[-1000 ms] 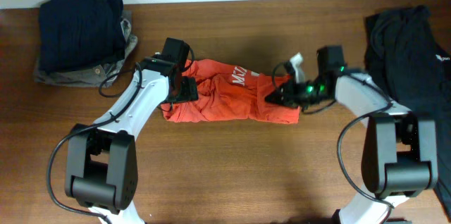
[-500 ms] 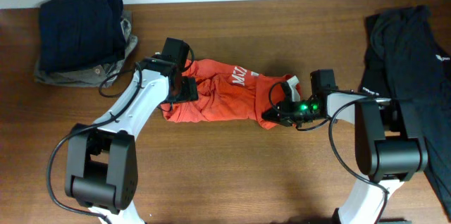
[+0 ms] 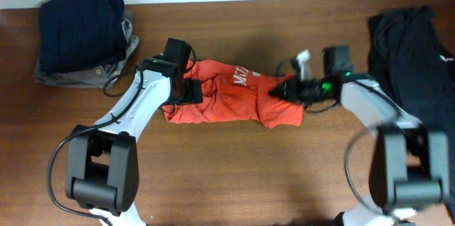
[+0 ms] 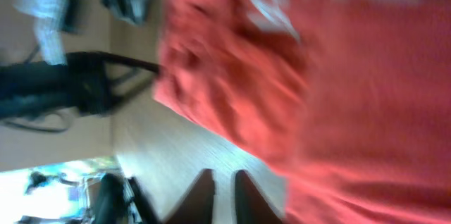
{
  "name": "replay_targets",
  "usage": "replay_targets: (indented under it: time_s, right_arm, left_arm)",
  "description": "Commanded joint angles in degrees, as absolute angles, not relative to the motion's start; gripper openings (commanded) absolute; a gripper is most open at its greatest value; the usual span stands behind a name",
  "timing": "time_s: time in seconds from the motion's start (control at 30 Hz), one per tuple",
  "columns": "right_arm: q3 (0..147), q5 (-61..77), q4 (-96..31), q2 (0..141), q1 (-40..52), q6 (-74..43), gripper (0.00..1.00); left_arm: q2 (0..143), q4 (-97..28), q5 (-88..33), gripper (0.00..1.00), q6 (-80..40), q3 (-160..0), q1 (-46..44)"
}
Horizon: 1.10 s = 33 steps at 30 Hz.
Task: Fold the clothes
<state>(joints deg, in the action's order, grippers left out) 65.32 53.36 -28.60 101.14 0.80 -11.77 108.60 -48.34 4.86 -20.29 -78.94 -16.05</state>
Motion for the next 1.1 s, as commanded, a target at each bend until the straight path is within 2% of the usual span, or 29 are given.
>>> replay_targets:
  time_s: [0.0,0.1,0.13,0.2,0.33,0.5,0.6,1.07]
  right_arm:
    - [69.2,48.0,-31.2,95.6,1.0,-11.2,0.32]
    - [70.1,43.8,-35.4,94.0,1.0,-11.2,0.64]
    - [70.1,43.2,-36.8,93.8,1.0,-10.9,0.72]
    - [70.1,43.0,-39.8,93.8,1.0,-9.0,0.78]
    - [70.1,43.0,-44.9,93.8,1.0,-4.5,0.8]
    - [70.1,43.0,-47.7,93.8,1.1,-1.5,0.81]
    - [70.1,43.0,-47.9,93.8,1.1,-1.2,0.81]
    - [70.1,43.0,-51.7,93.8,1.2,4.1,0.81]
  left_arm:
    - [106.7,-48.2,2.7,0.99,-15.6,-78.8,-15.9]
    - [106.0,-48.8,2.6,1.0,-14.6,-78.8,-14.4]
    - [106.0,-48.9,1.9,0.99,-14.6,-78.8,-13.5]
    - [106.0,-48.7,-3.0,0.99,-13.0,-78.8,-10.6]
    - [106.0,-47.4,-15.5,1.0,-6.9,-78.8,-4.3]
    - [106.0,-46.3,-22.5,0.99,2.8,-78.8,1.2]
    - [106.3,-45.4,-26.4,0.99,3.7,-78.8,3.2]
    - [116.0,-39.4,-29.6,0.99,3.8,-78.8,6.3]
